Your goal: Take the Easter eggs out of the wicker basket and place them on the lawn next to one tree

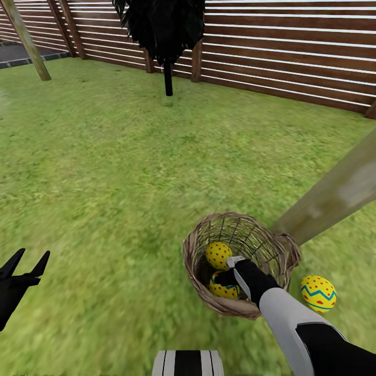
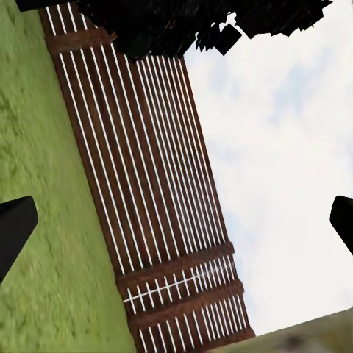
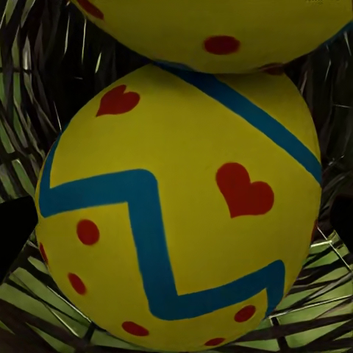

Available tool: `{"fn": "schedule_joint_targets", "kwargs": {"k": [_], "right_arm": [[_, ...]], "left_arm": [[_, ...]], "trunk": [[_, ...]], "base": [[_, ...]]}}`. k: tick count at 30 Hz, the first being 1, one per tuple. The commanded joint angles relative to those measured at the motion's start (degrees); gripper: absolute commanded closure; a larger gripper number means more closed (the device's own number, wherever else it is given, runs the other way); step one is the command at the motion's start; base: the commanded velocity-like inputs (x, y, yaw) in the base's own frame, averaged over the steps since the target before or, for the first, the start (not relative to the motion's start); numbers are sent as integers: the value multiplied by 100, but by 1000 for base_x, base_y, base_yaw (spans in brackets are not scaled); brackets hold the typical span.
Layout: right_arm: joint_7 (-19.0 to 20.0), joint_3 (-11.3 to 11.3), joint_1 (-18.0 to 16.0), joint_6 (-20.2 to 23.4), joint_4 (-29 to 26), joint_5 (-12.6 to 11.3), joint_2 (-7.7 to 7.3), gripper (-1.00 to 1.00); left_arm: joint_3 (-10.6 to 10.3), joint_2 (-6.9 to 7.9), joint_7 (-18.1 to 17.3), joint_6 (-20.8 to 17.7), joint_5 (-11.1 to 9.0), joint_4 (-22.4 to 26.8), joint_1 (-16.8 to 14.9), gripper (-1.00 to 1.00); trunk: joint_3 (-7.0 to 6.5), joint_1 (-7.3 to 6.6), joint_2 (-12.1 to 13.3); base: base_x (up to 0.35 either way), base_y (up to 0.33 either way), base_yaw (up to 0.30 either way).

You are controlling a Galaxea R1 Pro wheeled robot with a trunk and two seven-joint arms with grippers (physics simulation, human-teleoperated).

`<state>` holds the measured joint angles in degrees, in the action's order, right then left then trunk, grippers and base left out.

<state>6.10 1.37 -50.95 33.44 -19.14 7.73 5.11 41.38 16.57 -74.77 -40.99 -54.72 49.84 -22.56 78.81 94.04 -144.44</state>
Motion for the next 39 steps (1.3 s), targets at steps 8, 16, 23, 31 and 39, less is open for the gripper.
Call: {"fn": "schedule_joint_targets", "kwargs": {"k": [8,16,23,31,39], "right_arm": [[41,12,0,31,-11,62,-1,-100],[41,12,2,31,-11,62,-1,-100],[41,12,4,31,-11,62,-1,-100],[41,8,6,31,-11,62,-1,-100],[41,5,7,31,-11,62,-1,100]], "left_arm": [[2,-4,-12,-58,-13,-1,-3,-100],[2,-13,-3,-58,-13,192,-3,-100],[1,-13,-3,-58,-13,193,-3,-100],[2,-13,-3,-58,-13,193,-3,-100],[4,-13,-3,-58,-13,193,-3,-100]], "trunk": [[71,6,-6],[160,17,-11],[204,22,-14],[204,22,-14],[204,22,-14]], "base": [[0,0,0],[0,0,0],[0,0,0],[0,0,0],[0,0,0]]}}
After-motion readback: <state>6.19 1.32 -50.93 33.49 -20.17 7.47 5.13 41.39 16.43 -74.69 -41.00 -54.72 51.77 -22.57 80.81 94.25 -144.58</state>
